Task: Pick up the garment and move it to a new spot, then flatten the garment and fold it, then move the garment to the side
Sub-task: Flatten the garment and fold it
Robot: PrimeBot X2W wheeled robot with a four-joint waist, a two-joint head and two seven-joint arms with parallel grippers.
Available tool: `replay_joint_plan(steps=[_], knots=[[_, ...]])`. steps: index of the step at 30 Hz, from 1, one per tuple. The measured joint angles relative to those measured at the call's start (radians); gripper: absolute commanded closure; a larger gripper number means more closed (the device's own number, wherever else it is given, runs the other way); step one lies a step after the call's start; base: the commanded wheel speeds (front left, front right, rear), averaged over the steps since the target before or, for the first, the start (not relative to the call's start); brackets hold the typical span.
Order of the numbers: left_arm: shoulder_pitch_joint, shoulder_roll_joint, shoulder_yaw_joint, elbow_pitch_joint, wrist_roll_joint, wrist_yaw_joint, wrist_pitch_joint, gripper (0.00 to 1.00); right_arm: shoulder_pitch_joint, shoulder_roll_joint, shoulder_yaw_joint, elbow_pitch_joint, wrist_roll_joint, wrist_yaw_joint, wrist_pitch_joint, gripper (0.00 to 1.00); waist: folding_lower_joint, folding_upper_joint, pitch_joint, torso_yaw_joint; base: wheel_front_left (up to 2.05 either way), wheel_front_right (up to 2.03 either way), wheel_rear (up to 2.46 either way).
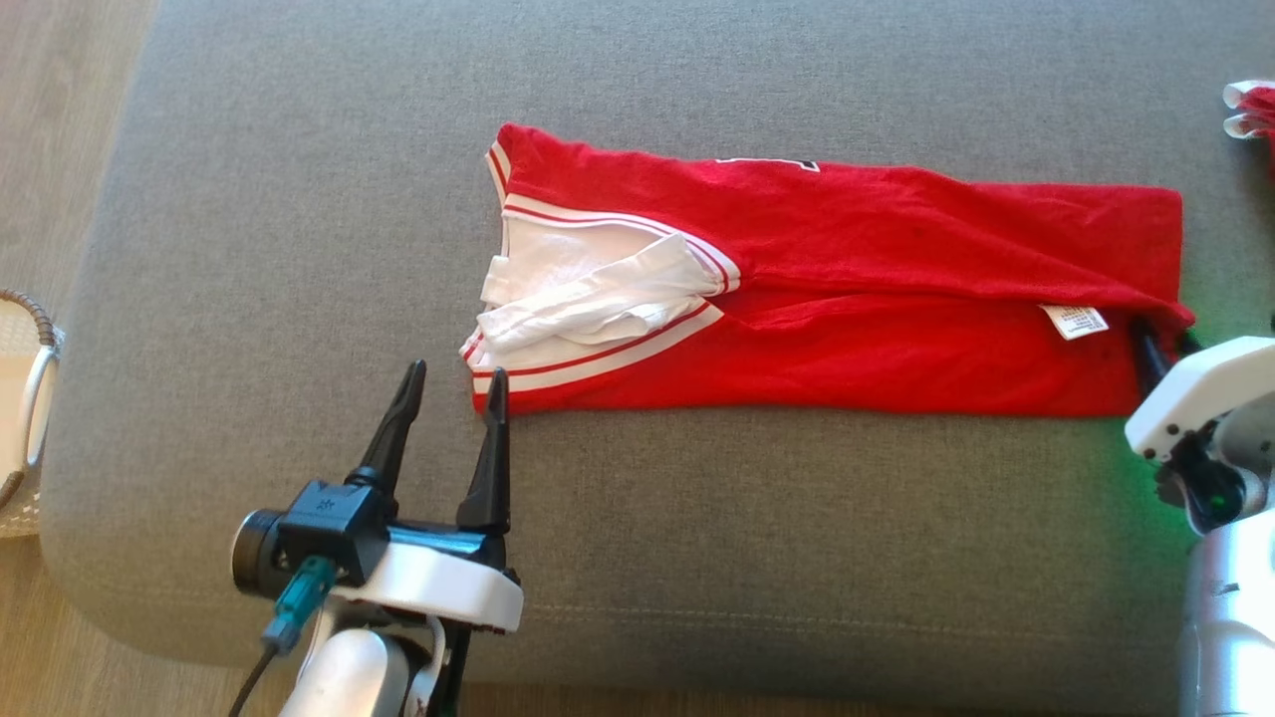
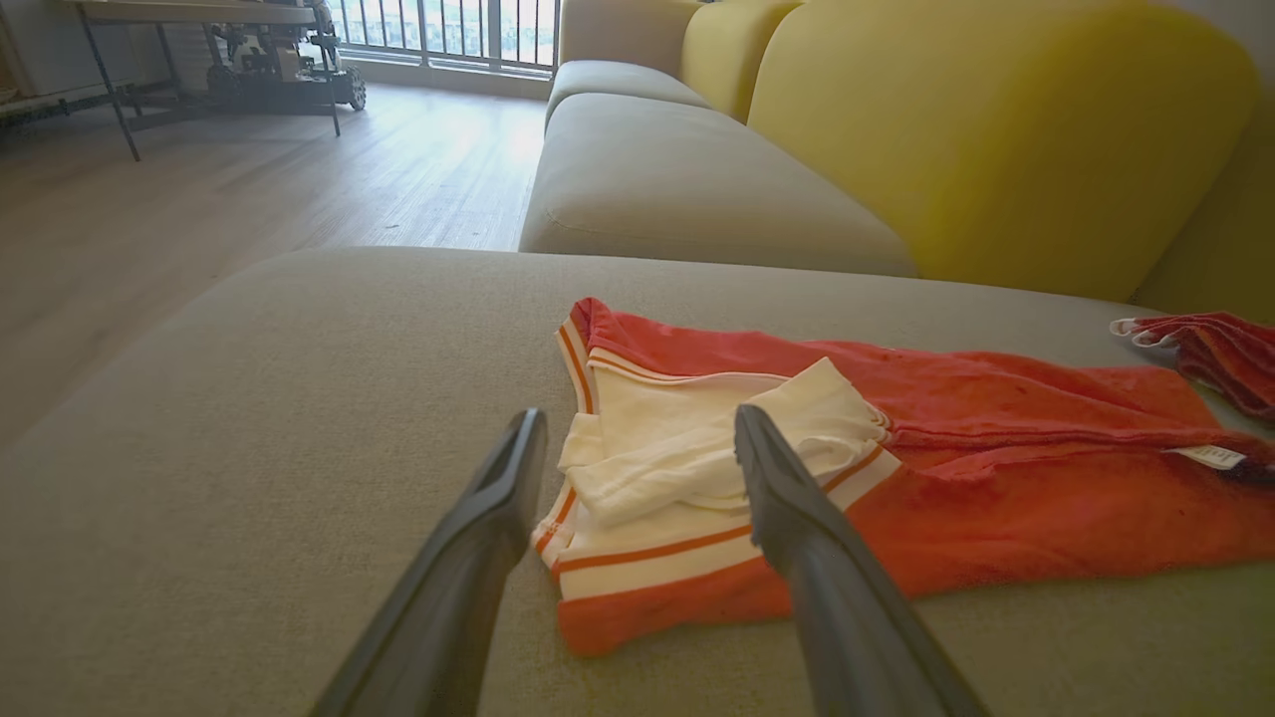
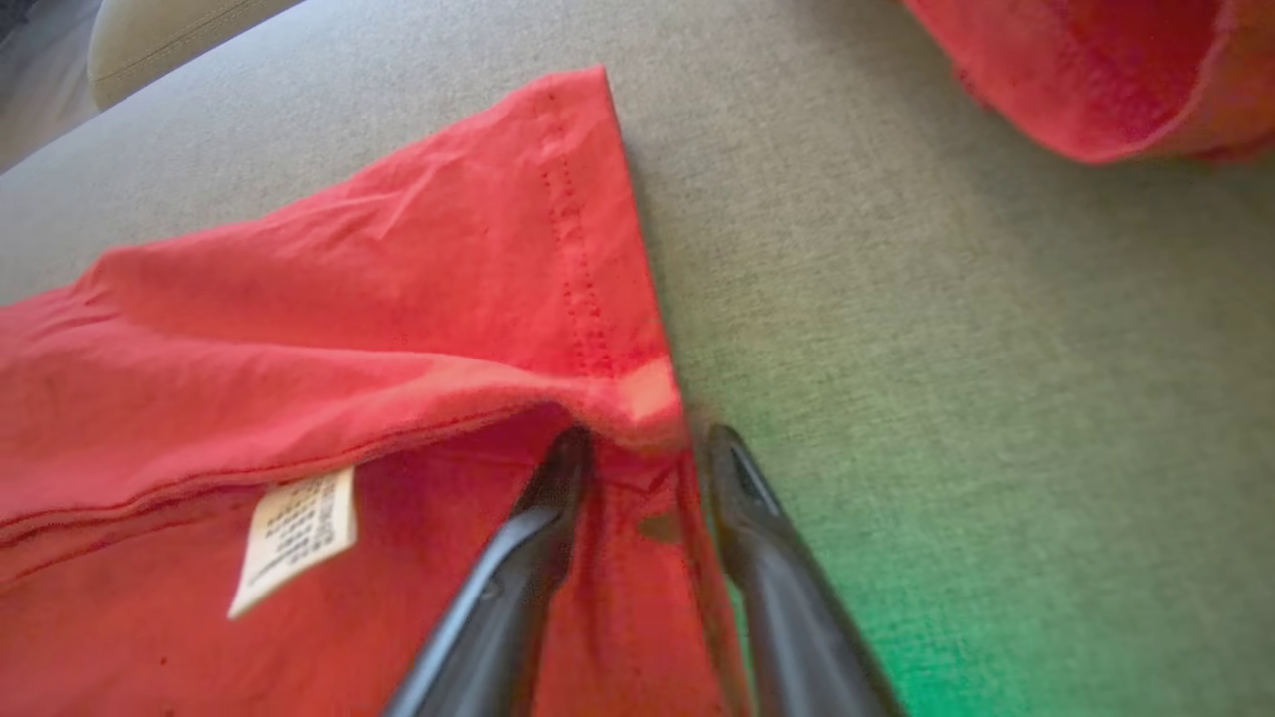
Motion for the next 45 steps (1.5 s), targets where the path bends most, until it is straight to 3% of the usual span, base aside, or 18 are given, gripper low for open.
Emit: replay_joint_plan(steps=[1, 2, 10, 18, 31, 38, 40, 45], knots=[[0.000, -0.002, 0.002, 0.000, 0.001, -0.004, 0.000, 0.00, 0.000, -0.001, 0.005, 0.000, 0.002, 0.000, 0.003, 0.84, 0.0000, 0.0000, 0.000, -0.001, 0.00, 0.00, 0.00], [0.000, -0.005, 0.005, 0.000, 0.007, -0.005, 0.000, 0.00, 0.000, 0.000, 0.012, 0.000, 0.007, 0.000, 0.005, 1.00, 0.0000, 0.0000, 0.000, -0.002, 0.00, 0.00, 0.00], [0.012, -0.018, 0.035, 0.005, 0.029, -0.028, 0.000, 0.00, 0.008, -0.013, 0.052, -0.026, 0.024, 0.000, -0.036, 1.00, 0.0000, 0.0000, -0.005, -0.018, 0.00, 0.00, 0.00], [0.019, -0.029, 0.063, 0.007, 0.051, -0.044, 0.000, 0.00, 0.010, -0.079, 0.085, -0.164, 0.057, 0.000, -0.047, 1.00, 0.0000, 0.0000, -0.019, -0.059, 0.00, 0.00, 0.00], [0.021, -0.032, 0.081, 0.009, 0.071, -0.075, 0.000, 0.00, 0.014, -0.131, 0.137, -0.436, 0.073, 0.000, 0.095, 1.00, 0.0000, 0.0000, -0.015, -0.102, 0.00, 0.00, 0.00], [0.021, -0.034, 0.080, 0.026, 0.071, -0.084, 0.000, 0.00, -0.048, -0.095, 0.252, -0.517, 0.094, 0.000, 0.140, 1.00, 0.0001, 0.0000, -0.021, -0.093, 0.00, 0.00, 0.00], [0.021, -0.034, 0.077, 0.030, 0.079, -0.084, 0.000, 0.00, -0.057, -0.052, 0.325, -0.523, 0.118, 0.000, 0.154, 1.00, 0.0001, 0.0000, -0.030, -0.074, 0.00, 0.00, 0.00], [0.021, -0.035, 0.067, 0.039, 0.080, -0.085, 0.000, 0.00, -0.062, -0.018, 0.412, -0.496, 0.149, 0.000, 0.154, 1.00, 0.0001, 0.0000, -0.039, -0.042, 0.00, 0.00, 0.00]])
